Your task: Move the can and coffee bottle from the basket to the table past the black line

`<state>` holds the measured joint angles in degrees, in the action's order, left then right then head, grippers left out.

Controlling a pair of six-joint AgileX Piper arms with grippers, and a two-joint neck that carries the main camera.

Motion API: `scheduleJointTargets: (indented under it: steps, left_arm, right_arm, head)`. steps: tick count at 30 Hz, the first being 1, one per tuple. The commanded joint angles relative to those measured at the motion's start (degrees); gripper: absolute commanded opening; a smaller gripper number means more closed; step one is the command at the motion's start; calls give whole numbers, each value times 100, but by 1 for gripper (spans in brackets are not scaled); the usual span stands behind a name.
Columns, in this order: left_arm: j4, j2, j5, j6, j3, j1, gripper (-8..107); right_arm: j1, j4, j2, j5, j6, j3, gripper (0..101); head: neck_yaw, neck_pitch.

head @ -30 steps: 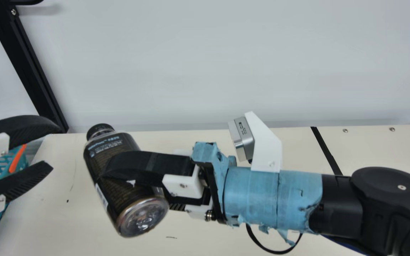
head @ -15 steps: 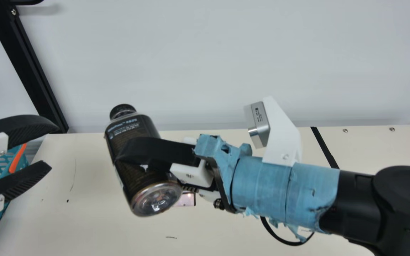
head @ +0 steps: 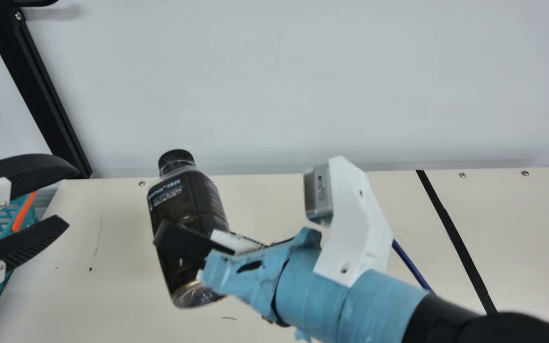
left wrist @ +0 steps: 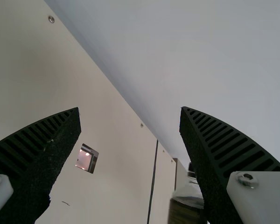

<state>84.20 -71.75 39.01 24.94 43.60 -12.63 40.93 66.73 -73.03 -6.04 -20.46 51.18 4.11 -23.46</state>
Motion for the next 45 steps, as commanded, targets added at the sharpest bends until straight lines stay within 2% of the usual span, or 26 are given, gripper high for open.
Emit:
scheduleJointTargets:
  steps: [1, 3, 5, 6, 7, 11, 19, 25, 34, 45]
  left_arm:
    - [0, 0, 0, 0, 0, 0, 90]
    - [0, 0, 0, 0, 0, 0, 90]
    - [0, 0, 0, 0, 0, 0, 90]
    - [0, 0, 0, 0, 0, 0, 90]
    - [0, 0, 0, 0, 0, 0, 90]
    - [0, 0, 0, 0, 0, 0, 90]
    - [0, 0, 0, 0, 0, 0, 90]
    - [0, 0, 0, 0, 0, 0, 90]
    - [0, 0, 0, 0, 0, 0, 90]
    - [0, 0, 0, 0, 0, 0, 90]
  right_arm:
    - [254, -628, -93, 868, 62, -134, 0]
    - [351, -808, -197, 1165, -7, -262, 0]
    - [440, -784, -267, 1327, -180, -345, 0]
    - [381, -704, -235, 927, -37, -290, 0]
    - [432, -776, -267, 1094, -125, -344, 0]
    - [451, -778, -270, 1372, -185, -356, 0]
    - [416, -958, -370, 1461, -156, -378, 0]
    - [310, -1255, -766, 1767, -428, -461, 0]
    - [279, -1441, -1433, 2275, -950, -530, 0]
    - [252, -1393, -2084, 2592, -1689, -292, 0]
  head:
    - [53, -154]
    - [53, -154]
    - [53, -154]
    - [53, -154]
    - [53, -154]
    - [53, -154]
    - [53, -154]
    - [53, -154]
    - [53, -154]
    - [53, -154]
